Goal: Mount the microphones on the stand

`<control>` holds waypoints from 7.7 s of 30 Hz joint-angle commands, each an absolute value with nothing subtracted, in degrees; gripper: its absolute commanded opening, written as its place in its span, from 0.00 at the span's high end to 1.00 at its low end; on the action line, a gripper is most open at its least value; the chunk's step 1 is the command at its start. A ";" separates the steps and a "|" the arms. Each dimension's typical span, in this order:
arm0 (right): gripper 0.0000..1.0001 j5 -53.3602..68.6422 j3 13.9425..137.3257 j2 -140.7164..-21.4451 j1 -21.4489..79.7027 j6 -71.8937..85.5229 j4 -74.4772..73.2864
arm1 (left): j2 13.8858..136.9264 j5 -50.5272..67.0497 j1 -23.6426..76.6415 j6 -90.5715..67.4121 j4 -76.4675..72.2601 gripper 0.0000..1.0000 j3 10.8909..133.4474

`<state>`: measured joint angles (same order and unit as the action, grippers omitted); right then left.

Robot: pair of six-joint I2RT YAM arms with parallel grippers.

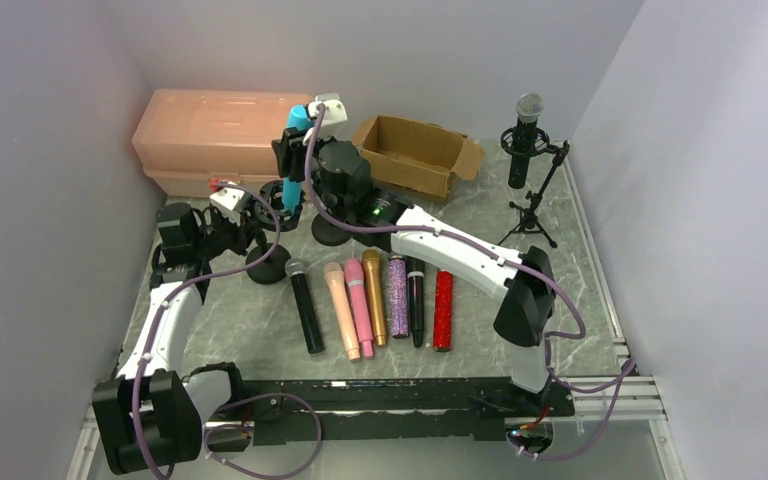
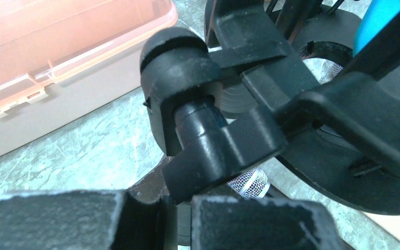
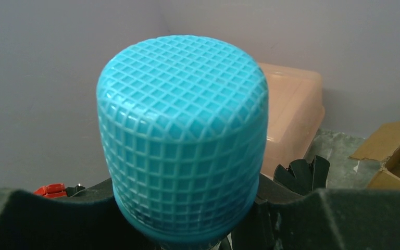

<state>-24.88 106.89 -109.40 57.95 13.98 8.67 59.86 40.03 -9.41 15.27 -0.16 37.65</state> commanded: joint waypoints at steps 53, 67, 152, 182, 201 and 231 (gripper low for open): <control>0.01 -16.79 114.99 -107.10 60.79 8.41 -11.40 | 68.20 36.79 -9.35 9.19 -6.63 1.00 36.98; 0.02 -20.75 98.18 -96.13 56.78 10.21 -7.47 | 70.69 34.99 -9.74 11.26 -14.16 1.00 33.67; 0.15 -8.27 115.15 -107.11 53.61 9.42 -11.14 | 68.89 35.43 -17.50 -1.25 -6.61 0.31 35.89; 0.10 -0.47 127.02 -117.43 42.95 9.26 -30.98 | 58.47 43.17 -26.01 13.89 37.07 0.00 52.64; 0.78 -3.91 123.62 -113.30 42.45 6.62 -25.11 | 56.65 39.87 -25.97 13.89 40.40 0.01 55.03; 0.89 -2.30 125.70 -101.27 67.73 2.28 -34.75 | 53.55 33.06 -26.02 2.51 43.44 0.01 63.37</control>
<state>-4.38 119.98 -99.66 65.19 3.33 -39.00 55.20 35.92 -25.76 6.46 43.29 59.40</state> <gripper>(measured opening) 0.478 0.995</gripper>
